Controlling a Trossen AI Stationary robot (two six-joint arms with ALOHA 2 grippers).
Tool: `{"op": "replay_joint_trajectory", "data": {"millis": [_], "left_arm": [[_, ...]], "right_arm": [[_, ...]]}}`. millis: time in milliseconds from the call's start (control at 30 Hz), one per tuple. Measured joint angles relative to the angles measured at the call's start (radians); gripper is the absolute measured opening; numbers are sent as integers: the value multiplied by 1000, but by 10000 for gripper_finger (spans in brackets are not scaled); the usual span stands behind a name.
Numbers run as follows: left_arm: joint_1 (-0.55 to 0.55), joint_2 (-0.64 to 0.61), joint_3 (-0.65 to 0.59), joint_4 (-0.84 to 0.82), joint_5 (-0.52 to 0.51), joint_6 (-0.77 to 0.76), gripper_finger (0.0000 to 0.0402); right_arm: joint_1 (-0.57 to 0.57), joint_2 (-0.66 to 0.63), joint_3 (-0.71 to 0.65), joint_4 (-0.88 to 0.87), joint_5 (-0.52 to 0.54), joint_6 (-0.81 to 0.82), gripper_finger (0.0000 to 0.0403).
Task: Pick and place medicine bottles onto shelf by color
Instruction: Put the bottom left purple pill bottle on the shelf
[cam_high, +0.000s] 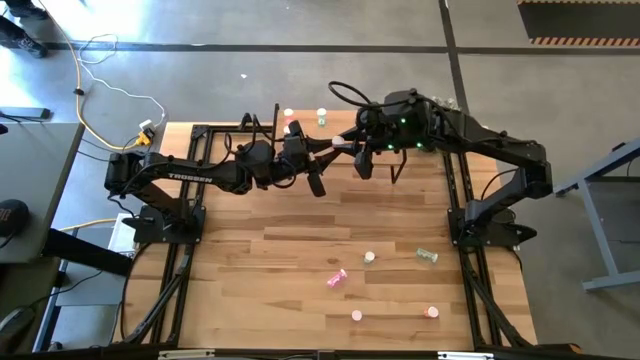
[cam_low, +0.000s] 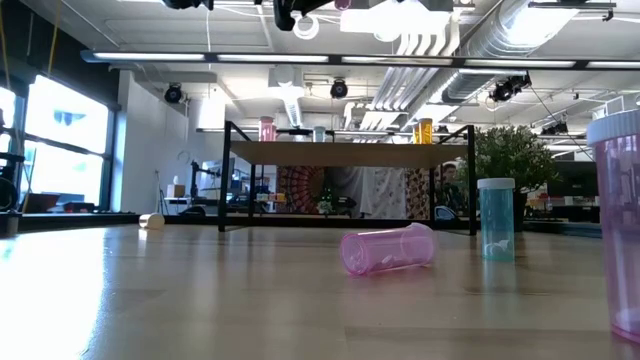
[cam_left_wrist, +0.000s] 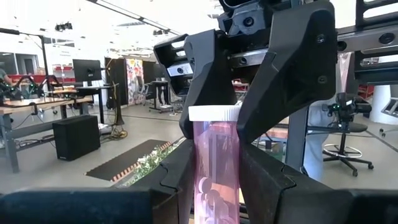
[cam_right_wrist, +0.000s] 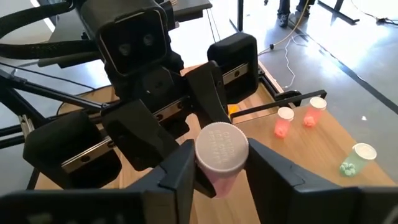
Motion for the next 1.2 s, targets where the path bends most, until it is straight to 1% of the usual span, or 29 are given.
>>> {"op": "replay_joint_trajectory", "data": {"millis": [100, 300, 400, 533, 733, 867, 933, 1033, 1200], "left_arm": [[0, 0, 0, 0, 0, 0, 97], [0, 0, 0, -1, 0, 0, 98], [0, 0, 0, -2, 0, 0, 105], [0, 0, 0, -12, 0, 1, 131], [2, 0, 0, -32, -3, 2, 185], [1, 0, 0, -36, -67, 2, 219], [4, -8, -1, -42, -103, 2, 231], [11, -28, -1, -48, -120, -1, 242], [30, -70, -1, -97, -135, -1, 242]], "right_arm": [[0, 0, 0, 0, 0, 0, 106], [0, 0, 0, -1, 8, 2, 105], [0, 0, 0, -1, 22, 2, 105], [0, 0, 0, 0, 30, 2, 105], [0, 0, 0, 0, 43, 18, 105], [0, -5, 0, 0, 69, 18, 105], [-1, -14, 0, -10, 103, 10, 105], [-16, -34, 0, -22, 140, -7, 105], [-87, -77, 0, -22, 146, -9, 106]]}}
